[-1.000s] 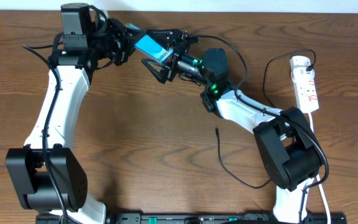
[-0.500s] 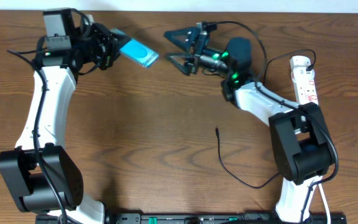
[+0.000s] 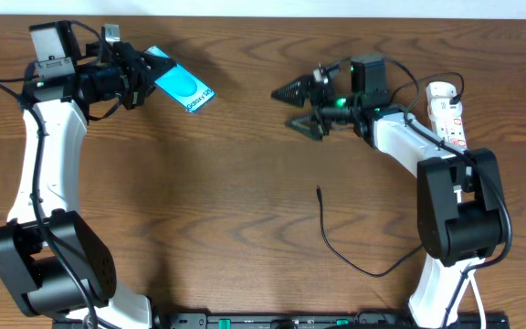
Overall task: Plug charger to phone and switch on socket
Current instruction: 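Release the phone from the right gripper and pull the right arm back, then move the right gripper over the black cable's plug end on the table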
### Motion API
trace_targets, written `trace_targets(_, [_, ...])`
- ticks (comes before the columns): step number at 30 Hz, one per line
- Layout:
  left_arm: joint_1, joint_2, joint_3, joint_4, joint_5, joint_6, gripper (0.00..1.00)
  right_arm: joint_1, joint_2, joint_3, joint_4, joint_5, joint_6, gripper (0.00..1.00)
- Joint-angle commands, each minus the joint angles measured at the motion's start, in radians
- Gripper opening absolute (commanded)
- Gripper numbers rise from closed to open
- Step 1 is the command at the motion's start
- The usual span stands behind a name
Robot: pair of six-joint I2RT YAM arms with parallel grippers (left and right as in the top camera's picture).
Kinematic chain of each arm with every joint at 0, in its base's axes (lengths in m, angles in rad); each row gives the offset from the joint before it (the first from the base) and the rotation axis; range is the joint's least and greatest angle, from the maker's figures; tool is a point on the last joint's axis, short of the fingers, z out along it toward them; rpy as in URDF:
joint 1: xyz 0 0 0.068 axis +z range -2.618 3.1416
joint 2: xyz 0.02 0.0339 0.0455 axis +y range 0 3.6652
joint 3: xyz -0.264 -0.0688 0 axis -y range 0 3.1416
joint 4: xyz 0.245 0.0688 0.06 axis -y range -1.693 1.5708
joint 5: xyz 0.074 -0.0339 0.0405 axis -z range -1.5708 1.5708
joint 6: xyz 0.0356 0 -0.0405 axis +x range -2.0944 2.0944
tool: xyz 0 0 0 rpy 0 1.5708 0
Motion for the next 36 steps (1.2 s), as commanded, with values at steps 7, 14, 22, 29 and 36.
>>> trace_targets(7, [0.011, -0.002, -0.001, -0.027, 0.201, 0.108, 0.07, 0.0, -0.258, 0.006, -0.594, 0.515, -0.457, 0.99])
trace_targets(14, [-0.006, 0.022, -0.001, -0.228, 0.201, 0.307, 0.07, 0.048, -0.417, 0.006, -0.887, 0.881, -0.483, 0.99])
trace_targets(22, [-0.104, 0.211, -0.001, -0.291, 0.324, 0.443, 0.07, 0.134, -0.415, 0.005, -0.97, 0.983, -0.461, 0.99])
trace_targets(29, [-0.147, 0.316, -0.001, -0.248, 0.336, 0.494, 0.07, 0.144, -0.398, 0.005, -1.092, 0.945, -0.501, 0.98])
trace_targets(36, [-0.15, 0.317, -0.001, -0.241, 0.336, 0.521, 0.07, 0.144, -0.275, 0.006, -1.126, 0.794, -0.598, 0.99])
